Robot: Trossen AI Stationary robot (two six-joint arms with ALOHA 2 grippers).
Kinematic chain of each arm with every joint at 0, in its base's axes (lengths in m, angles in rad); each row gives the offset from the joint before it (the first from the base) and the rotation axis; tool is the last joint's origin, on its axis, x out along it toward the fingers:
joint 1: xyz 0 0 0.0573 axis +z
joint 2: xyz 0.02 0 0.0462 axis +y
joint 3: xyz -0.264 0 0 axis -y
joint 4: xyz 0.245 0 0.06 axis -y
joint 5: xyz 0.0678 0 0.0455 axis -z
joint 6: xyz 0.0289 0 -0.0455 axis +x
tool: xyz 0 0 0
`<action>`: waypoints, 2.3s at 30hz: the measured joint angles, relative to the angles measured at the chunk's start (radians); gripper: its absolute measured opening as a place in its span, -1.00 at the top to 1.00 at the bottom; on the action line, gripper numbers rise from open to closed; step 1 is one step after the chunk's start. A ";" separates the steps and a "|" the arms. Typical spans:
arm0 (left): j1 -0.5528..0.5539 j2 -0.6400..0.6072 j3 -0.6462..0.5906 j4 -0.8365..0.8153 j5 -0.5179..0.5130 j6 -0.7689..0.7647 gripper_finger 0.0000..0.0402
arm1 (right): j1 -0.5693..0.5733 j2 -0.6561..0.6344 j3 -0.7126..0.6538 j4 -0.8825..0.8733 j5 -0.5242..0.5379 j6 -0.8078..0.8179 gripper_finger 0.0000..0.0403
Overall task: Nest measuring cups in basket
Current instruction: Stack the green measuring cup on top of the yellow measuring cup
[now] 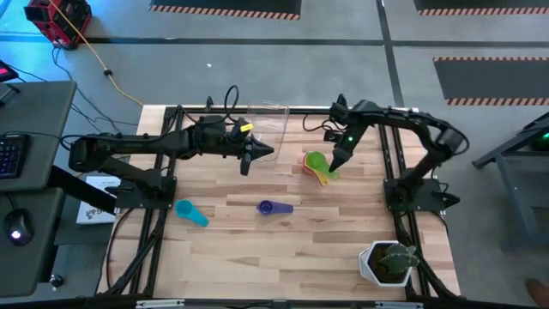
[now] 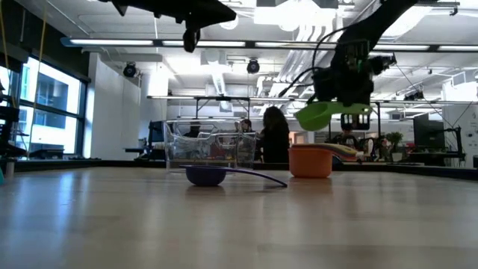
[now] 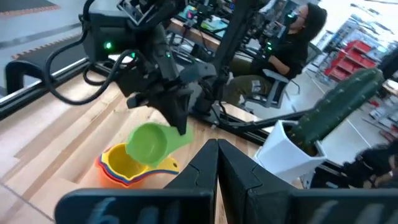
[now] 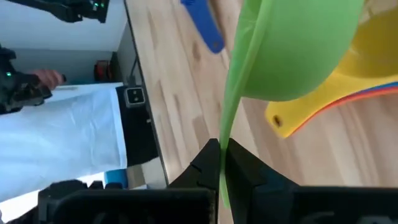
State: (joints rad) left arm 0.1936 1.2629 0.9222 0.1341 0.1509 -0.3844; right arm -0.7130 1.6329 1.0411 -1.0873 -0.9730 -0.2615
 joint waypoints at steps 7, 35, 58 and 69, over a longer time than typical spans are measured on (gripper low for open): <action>0.000 0.000 0.000 0.000 -0.028 -0.008 1.00 | 0.000 0.112 0.079 -0.023 0.062 0.017 0.99; 0.002 0.000 0.000 -0.003 -0.027 0.021 1.00 | -0.127 0.065 0.124 -0.270 0.213 -0.080 0.24; 0.023 0.000 0.000 -0.002 -0.084 0.074 1.00 | -0.005 -0.339 -0.434 0.634 0.710 0.839 0.99; 0.023 0.000 0.000 -0.005 -0.083 0.092 1.00 | 0.144 -0.267 -0.434 0.636 0.627 0.943 1.00</action>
State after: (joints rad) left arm 0.2165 1.2629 0.9222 0.1288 0.0677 -0.2924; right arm -0.5692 1.3655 0.6067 -0.4513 -0.3458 0.6812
